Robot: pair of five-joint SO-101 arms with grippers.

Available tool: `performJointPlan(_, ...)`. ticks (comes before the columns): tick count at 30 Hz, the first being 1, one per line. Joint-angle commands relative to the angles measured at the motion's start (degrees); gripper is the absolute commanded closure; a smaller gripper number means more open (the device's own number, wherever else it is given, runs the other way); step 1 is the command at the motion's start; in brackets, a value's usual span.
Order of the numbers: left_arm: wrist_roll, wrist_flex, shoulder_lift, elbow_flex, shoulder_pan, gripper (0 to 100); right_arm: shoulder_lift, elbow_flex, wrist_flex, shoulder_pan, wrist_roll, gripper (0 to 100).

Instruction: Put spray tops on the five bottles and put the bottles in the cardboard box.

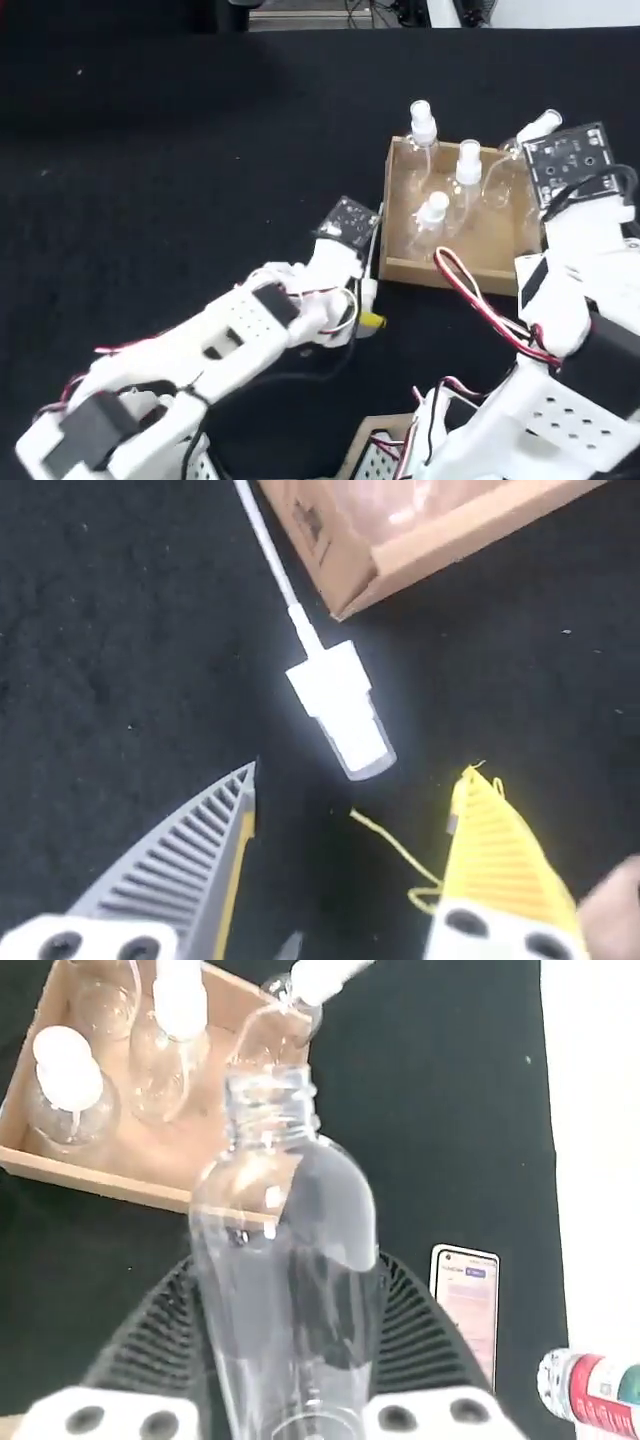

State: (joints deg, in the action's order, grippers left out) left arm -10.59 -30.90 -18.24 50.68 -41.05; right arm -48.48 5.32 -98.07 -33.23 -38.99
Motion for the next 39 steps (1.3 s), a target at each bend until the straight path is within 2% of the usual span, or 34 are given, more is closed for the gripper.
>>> performJointPlan(1, -3.0, 4.5, 4.8, -3.9, -0.3, 71, -1.2, 1.0, 1.9, -1.2, -0.5, 98.8)
performJointPlan(10, -3.0, 8.5, 7.1, -3.9, 3.6, 71, -1.2, 3.2, 3.0, -0.9, -0.5, 98.8)
performJointPlan(18, -3.2, 9.4, 7.6, -3.4, 3.7, 71, -1.2, 3.0, 3.0, -0.9, -0.5, 98.8)
performJointPlan(26, -3.2, 9.1, 17.7, -8.3, 3.6, 71, -1.2, 2.8, 3.0, -0.9, -0.5, 98.8)
performJointPlan(31, -3.2, 9.1, 18.2, -8.7, 3.1, 71, -1.2, 2.9, 3.0, -1.0, -0.5, 98.8)
performJointPlan(33, -3.2, 9.1, 18.2, -8.5, 3.2, 74, -1.2, 3.0, 3.0, -1.0, -0.5, 98.8)
performJointPlan(39, -3.2, 8.9, 18.2, -8.3, 3.1, 92, -1.2, 3.1, 3.0, -0.9, -0.5, 98.8)
